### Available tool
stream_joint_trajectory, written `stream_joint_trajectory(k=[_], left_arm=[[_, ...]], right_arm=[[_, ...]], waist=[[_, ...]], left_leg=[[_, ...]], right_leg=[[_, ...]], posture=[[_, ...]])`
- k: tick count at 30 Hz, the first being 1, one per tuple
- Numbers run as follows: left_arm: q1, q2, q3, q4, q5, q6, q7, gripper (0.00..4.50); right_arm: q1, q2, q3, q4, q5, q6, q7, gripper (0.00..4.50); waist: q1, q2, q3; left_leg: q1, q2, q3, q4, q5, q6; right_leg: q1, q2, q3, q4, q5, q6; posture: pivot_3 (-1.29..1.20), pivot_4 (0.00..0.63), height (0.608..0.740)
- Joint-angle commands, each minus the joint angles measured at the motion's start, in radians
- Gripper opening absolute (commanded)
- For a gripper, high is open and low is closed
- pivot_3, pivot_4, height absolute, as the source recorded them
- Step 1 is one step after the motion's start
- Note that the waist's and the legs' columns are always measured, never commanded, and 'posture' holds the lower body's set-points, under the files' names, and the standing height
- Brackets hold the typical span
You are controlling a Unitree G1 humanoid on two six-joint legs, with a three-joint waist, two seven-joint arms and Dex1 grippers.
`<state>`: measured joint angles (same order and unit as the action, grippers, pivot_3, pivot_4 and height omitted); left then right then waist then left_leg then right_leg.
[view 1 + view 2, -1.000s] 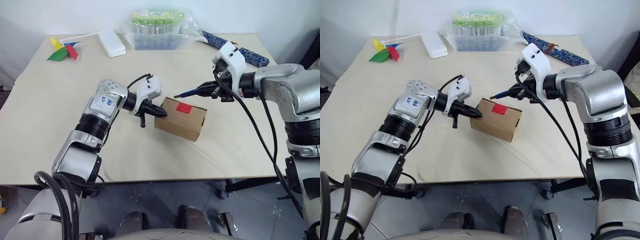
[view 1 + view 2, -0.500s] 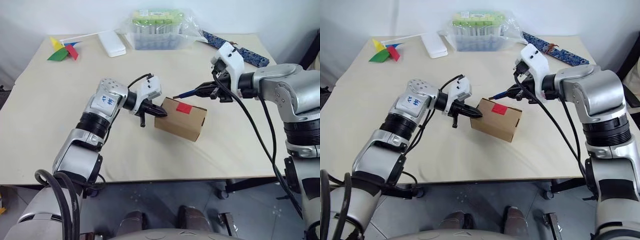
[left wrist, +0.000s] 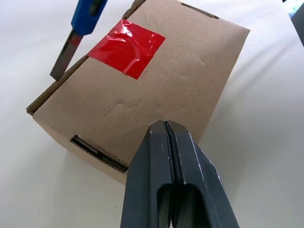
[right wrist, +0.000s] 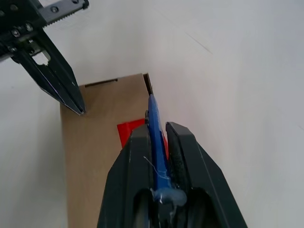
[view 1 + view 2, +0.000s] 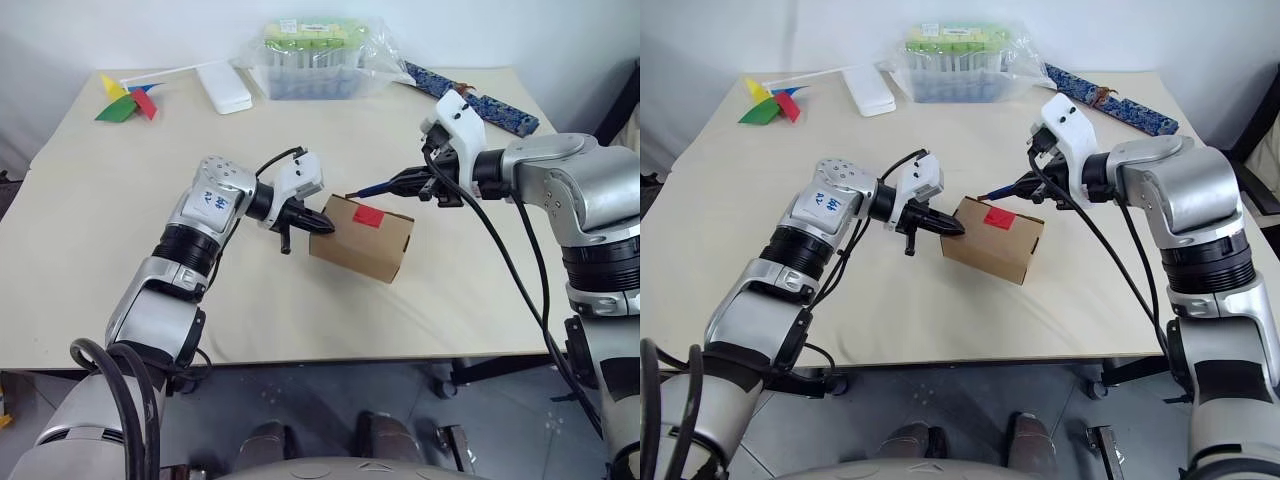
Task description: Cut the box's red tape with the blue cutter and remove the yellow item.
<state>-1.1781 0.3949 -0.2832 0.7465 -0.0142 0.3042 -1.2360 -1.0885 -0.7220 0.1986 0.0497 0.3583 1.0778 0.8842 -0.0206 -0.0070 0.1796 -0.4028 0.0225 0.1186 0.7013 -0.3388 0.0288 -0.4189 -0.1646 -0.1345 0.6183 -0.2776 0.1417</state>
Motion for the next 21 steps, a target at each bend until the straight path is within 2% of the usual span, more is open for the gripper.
stream_joint_trajectory(k=[1,12,21], left_arm=[[-0.002,-0.004,-0.012,-0.002,0.026,0.002,-0.001,0.0],[0.003,-0.003,-0.009,-0.008,0.025,0.002,0.005,0.0],[0.015,0.002,-0.01,-0.031,0.023,0.013,0.002,0.0]], right_arm=[[0.007,-0.02,0.011,-0.013,-0.015,-0.018,0.021,0.17],[-0.001,-0.037,0.014,-0.036,-0.016,-0.024,0.046,0.17],[-0.034,-0.017,-0.027,-0.058,0.004,0.011,0.011,0.17]], waist=[[0.0,0.0,0.0],[0.001,0.0,0.0],[0.001,0.0,0.0]], left_leg=[[0.0,0.0,0.0,0.0,0.0,0.0],[0.0,0.0,0.0,0.0,0.0,0.0],[0.0,0.0,0.0,0.0,0.0,0.0]], right_leg=[[0.0,0.0,0.0,0.0,0.0,0.0],[0.0,0.0,0.0,0.0,0.0,0.0],[0.0,0.0,0.0,0.0,0.0,0.0]], posture=[[0.0,0.15,0.74],[0.0,0.15,0.74],[0.0,0.15,0.74]])
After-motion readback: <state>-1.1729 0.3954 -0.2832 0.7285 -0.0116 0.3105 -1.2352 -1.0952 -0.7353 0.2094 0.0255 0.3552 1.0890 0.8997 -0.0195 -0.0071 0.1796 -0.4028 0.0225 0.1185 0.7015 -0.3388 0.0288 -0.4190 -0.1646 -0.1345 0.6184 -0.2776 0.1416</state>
